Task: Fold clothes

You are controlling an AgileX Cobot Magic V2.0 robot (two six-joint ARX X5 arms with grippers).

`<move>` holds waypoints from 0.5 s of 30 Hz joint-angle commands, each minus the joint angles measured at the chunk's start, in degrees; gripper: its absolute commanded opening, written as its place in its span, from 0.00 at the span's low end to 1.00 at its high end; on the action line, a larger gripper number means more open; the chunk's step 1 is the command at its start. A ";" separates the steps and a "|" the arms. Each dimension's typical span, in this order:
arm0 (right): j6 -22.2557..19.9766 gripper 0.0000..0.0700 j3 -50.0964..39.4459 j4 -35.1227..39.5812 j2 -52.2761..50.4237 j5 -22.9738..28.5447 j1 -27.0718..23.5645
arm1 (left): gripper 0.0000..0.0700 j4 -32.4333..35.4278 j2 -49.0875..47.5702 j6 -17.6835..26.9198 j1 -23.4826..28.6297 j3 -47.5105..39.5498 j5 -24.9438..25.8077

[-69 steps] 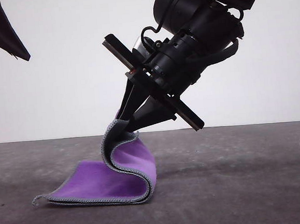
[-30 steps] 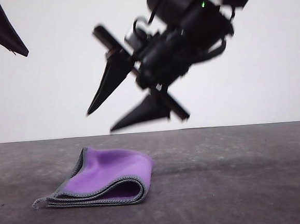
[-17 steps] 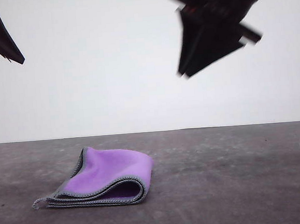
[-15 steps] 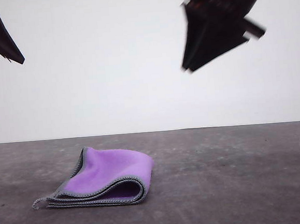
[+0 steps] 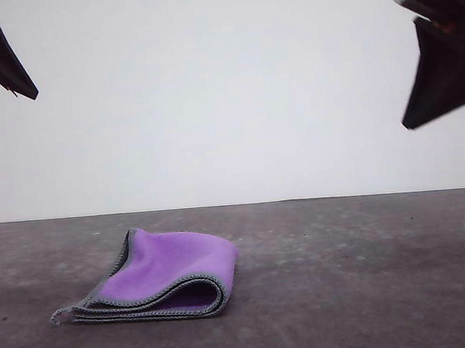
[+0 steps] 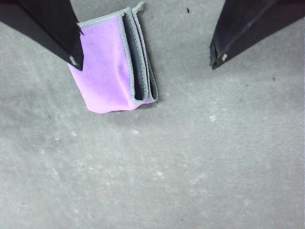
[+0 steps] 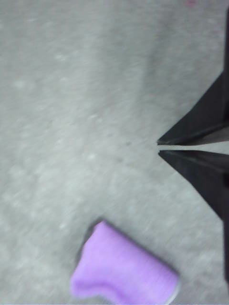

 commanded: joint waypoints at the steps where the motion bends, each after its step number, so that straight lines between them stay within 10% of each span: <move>1: -1.53 0.02 0.41 0.71 0.41 -0.02 0.16 | 0.73 0.33 0.22 0.02 -0.13 0.11 0.04; 5: -1.80 0.02 0.45 0.56 0.30 0.28 0.15 | 0.66 0.59 0.22 0.17 -0.14 0.11 0.07; 8: -1.81 0.02 0.45 1.40 0.34 0.58 0.15 | 0.00 0.64 0.20 0.08 -0.17 0.11 0.61; 15: -1.62 0.02 0.45 2.63 0.34 0.13 0.17 | 0.00 0.39 0.07 0.06 -0.17 0.11 1.33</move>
